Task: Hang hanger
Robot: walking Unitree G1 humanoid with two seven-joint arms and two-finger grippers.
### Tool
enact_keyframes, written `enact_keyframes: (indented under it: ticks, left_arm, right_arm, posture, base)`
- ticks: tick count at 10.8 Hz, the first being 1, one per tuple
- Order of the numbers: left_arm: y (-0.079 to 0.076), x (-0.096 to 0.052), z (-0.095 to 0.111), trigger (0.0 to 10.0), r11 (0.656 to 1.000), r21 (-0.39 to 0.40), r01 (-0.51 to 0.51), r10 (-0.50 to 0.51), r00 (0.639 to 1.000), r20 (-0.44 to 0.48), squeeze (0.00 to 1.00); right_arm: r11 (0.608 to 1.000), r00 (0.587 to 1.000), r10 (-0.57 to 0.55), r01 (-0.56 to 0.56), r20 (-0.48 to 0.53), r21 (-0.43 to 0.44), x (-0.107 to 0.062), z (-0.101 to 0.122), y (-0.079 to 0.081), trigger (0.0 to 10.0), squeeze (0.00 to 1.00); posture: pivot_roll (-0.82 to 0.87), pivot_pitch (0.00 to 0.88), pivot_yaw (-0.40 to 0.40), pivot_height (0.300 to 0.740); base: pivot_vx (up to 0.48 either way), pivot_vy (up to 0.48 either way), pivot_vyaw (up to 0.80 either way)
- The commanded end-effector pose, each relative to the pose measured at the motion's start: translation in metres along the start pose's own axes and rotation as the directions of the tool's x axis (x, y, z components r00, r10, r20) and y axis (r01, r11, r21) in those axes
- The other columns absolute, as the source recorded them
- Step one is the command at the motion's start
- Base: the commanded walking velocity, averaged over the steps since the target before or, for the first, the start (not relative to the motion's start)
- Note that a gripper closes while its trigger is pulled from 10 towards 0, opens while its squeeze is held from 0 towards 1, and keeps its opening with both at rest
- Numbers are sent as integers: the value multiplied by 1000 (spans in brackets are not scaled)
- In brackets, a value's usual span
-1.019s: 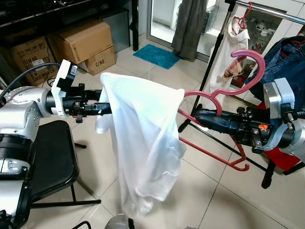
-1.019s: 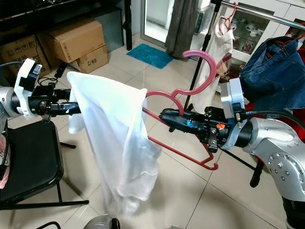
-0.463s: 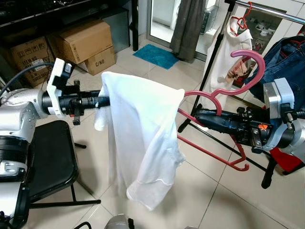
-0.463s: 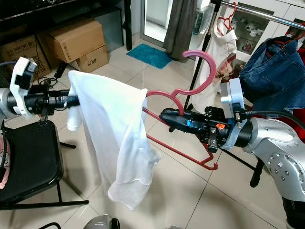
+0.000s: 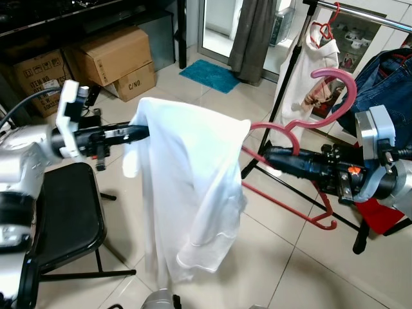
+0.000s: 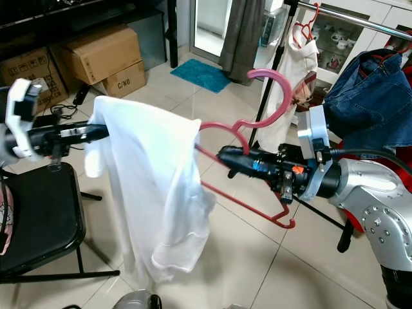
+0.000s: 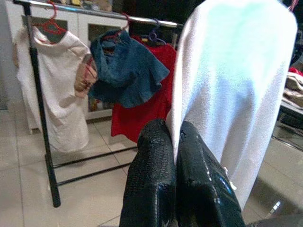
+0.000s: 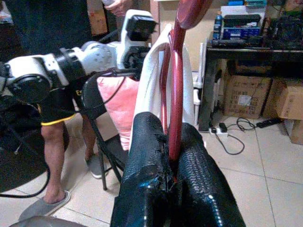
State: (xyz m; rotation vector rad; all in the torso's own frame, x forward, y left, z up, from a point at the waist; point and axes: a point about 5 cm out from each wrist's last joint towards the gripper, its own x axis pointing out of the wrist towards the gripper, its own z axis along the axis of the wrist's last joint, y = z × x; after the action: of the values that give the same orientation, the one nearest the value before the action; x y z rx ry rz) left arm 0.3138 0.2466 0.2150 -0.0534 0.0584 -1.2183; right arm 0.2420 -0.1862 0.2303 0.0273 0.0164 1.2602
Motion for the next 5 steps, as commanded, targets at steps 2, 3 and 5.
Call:
enact_keyframes:
  ticks: [2, 3, 5]
  left_arm:
    - [-6, -9, 3, 0, 998, 26, -53, 52, 998, 41, 0]
    - [-9, -14, 2, 0, 996, 27, -82, 80, 995, 60, 0]
    - [-11, -27, 6, 0, 987, 36, -156, 153, 984, 92, 0]
  right_arm:
    - [998, 999, -40, 40, 12, -51, -4, 7, -5, 10000, 0]
    - [997, 998, -57, 57, 10, -56, -5, 6, -7, 10000, 0]
    - [996, 997, -71, 71, 4, -58, -7, 4, -11, 10000, 0]
  posture:
    - [-6, 18, -29, 740]
    - [-2, 14, -33, 740]
    - [6, 8, -37, 740]
  base:
    - [0, 0, 0]
    - [0, 0, 0]
    - [0, 0, 0]
